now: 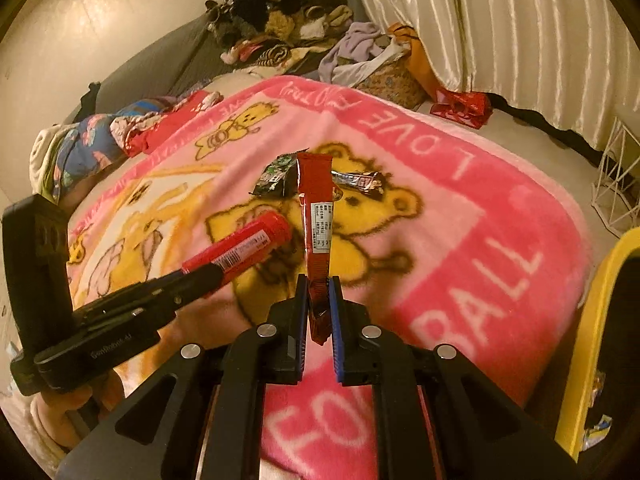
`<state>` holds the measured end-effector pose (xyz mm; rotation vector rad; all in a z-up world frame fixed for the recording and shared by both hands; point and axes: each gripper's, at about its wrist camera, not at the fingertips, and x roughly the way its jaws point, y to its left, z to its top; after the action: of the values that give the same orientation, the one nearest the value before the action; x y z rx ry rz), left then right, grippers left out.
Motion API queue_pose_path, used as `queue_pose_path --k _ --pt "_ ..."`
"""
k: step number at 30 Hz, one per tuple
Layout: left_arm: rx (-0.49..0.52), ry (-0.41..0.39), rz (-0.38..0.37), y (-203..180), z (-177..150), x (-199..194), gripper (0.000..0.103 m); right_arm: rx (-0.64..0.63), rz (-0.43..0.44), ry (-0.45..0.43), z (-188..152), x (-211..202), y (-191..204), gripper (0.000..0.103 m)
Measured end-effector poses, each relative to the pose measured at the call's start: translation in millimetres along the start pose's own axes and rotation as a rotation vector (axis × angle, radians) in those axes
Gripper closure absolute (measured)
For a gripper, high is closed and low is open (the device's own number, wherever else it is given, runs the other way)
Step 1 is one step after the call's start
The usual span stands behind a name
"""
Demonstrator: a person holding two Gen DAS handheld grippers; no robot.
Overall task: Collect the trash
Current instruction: 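Carry the red tube and red stick wrapper over the yellow-rimmed bin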
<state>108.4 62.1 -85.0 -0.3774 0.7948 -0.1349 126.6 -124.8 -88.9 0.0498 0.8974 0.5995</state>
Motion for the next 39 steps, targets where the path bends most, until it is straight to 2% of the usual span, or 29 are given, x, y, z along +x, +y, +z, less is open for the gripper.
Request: queue_pose_path --k 12,24,39 --pt "0.083 -0.035 -0.061 -44 4 -15 0.077 0.058 -0.026 -0.062 -11 -36 -21 0.093" --pt "0.133 -0.037 -0.093 -74 0 -19 0.077 0.143 -0.058 -0.120 -18 -66 -53 0.093" --pt "0.225 -0.022 -0.147 -124 -9 -14 0.077 0.281 -0.125 -0.159 -46 -102 -104 0.093"
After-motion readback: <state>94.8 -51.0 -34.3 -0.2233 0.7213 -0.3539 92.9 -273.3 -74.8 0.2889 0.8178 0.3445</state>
